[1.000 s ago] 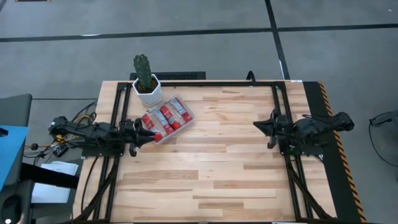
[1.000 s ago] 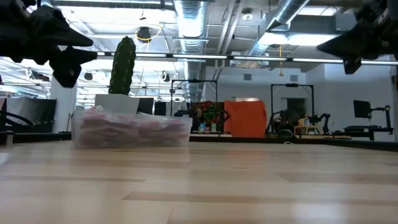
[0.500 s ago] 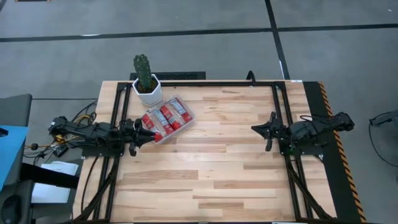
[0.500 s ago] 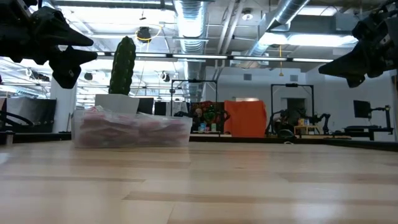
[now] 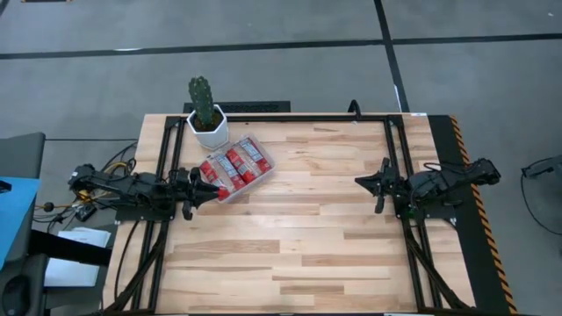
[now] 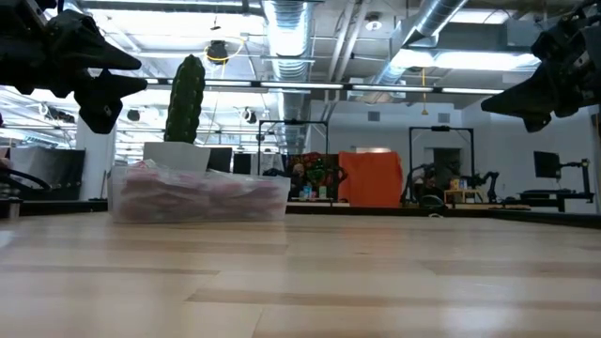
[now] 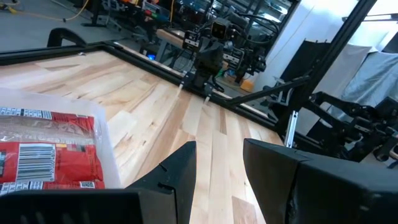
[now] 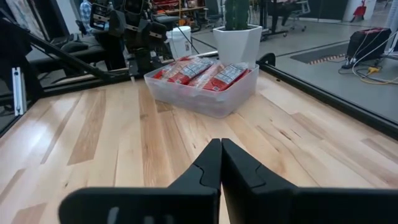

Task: Sort popcorn bags into baskets
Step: Return to Home Position

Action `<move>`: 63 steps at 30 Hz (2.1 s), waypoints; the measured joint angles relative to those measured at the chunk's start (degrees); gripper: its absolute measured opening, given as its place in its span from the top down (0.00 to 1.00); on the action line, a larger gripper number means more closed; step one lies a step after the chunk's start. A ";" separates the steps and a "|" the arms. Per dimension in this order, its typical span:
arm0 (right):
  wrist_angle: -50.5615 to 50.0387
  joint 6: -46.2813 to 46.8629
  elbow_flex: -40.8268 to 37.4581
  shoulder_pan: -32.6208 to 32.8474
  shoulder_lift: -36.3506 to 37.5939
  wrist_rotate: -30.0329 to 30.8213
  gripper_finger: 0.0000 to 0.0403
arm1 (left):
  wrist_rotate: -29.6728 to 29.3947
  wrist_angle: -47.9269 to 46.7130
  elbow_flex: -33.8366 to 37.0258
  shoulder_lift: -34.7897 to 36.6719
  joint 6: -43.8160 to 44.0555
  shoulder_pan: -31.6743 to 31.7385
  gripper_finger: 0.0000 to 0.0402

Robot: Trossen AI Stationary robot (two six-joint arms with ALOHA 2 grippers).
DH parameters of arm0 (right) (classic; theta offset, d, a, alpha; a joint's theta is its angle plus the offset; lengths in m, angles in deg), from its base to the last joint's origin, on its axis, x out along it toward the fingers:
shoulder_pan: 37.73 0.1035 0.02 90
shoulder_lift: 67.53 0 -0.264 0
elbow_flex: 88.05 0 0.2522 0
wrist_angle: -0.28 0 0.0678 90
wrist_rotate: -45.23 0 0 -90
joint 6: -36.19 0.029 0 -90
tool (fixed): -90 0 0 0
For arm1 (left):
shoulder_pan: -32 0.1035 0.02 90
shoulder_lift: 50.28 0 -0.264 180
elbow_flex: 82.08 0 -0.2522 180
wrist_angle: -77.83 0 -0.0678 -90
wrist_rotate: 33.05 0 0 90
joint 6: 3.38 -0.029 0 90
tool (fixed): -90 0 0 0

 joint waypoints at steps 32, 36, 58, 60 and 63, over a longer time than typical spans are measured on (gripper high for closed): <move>-0.11 -0.04 -0.05 -0.01 0.00 0.07 0.91 | 0.20 -0.02 0.04 0.00 -0.01 0.00 0.70; -0.11 -0.04 -0.05 -0.02 0.00 0.06 0.92 | 0.17 -0.02 0.04 0.00 -0.02 -0.02 0.70; -0.13 -0.03 -0.10 0.00 0.01 0.05 0.92 | -0.03 -0.02 0.04 0.02 -0.02 -0.02 0.70; -0.13 -0.03 -0.10 0.00 0.00 0.05 0.92 | -0.02 -0.02 0.04 0.00 -0.02 -0.02 0.70; -0.13 -0.02 -0.10 -0.02 0.02 0.07 0.93 | -0.02 -0.02 0.04 0.02 -0.02 -0.02 0.70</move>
